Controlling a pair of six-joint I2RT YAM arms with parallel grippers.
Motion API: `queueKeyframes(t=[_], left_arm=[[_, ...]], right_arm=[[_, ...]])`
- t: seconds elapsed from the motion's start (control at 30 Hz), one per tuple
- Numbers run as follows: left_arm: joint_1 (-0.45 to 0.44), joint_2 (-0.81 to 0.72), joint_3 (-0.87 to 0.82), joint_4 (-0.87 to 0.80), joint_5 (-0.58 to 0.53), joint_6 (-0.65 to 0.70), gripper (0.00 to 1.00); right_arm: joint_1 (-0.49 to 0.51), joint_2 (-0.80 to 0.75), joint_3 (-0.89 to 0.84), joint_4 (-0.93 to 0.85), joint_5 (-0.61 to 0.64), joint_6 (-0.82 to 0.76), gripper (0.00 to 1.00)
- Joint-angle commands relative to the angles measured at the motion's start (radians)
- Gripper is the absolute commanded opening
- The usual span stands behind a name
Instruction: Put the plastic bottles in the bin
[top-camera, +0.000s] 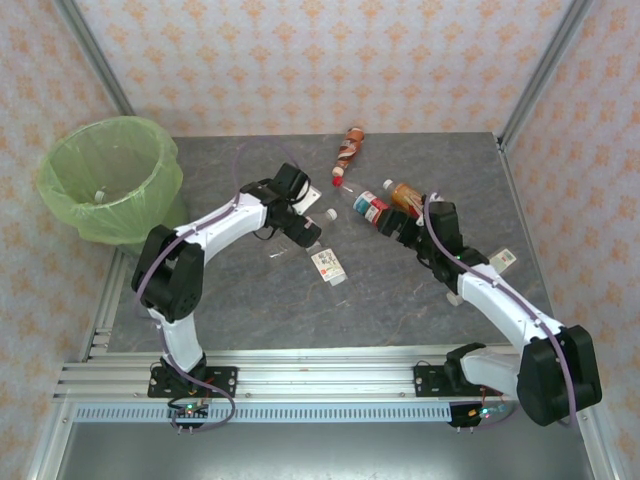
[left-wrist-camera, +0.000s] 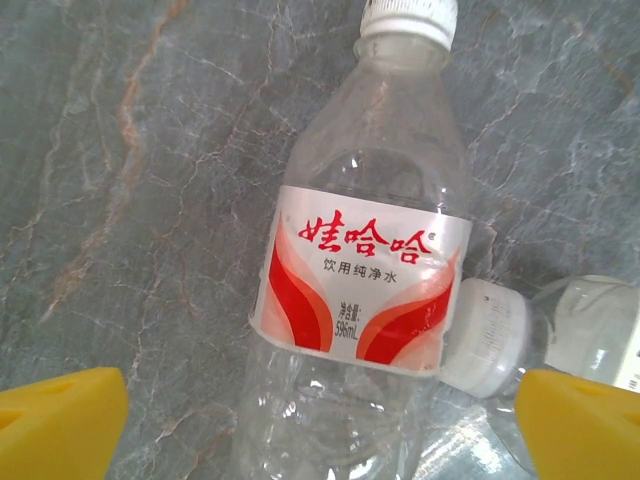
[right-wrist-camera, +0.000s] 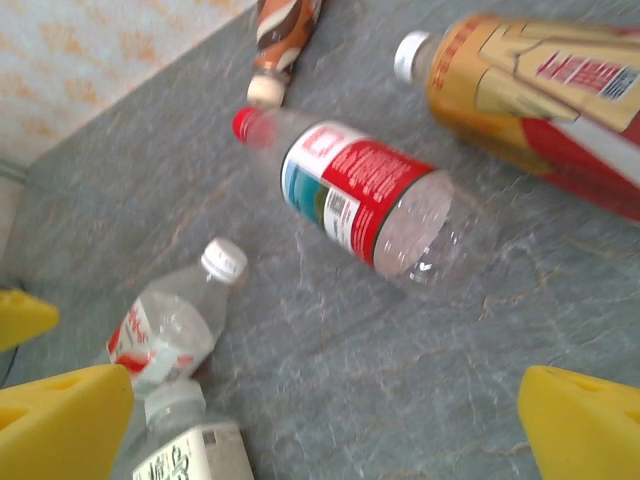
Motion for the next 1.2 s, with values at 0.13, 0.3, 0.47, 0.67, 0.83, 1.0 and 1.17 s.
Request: queueKeyframes(t=[0.13,0.3,0.47,0.67,0.83,1.0,1.17], left_arm=[[0.000,0.055,0.048,-0.067,-0.041,0.055,1.00],[0.002,0.092,0.053,-0.053,-0.048,0.063,0.96],[0.026,0.128,0.085,-0.065,-0.030,0.065,0.90],[0.042,0.143,0.096,-0.060,0.009,0.061,0.83],[0.069,0.192,0.135,-0.082,0.023,0.072,0.82],[0.063,0.241,0.182,-0.101,0.070,0.064,0.81],[0.042,0.284,0.220,-0.117,0.051,0.060,0.83]], right_arm=[[0.003,-0.003,-0.026,0.069,-0.101,-0.091,0.99],[0.005,-0.009,-0.074,0.172,-0.215,-0.157,0.99],[0.005,-0.042,-0.118,0.221,-0.235,-0.227,0.99],[0.005,-0.096,-0.171,0.268,-0.222,-0.272,0.99],[0.005,-0.112,-0.185,0.286,-0.229,-0.280,0.99],[0.004,-0.105,-0.182,0.286,-0.232,-0.284,0.99],[0.006,-0.101,-0.184,0.293,-0.228,-0.279,0.99]])
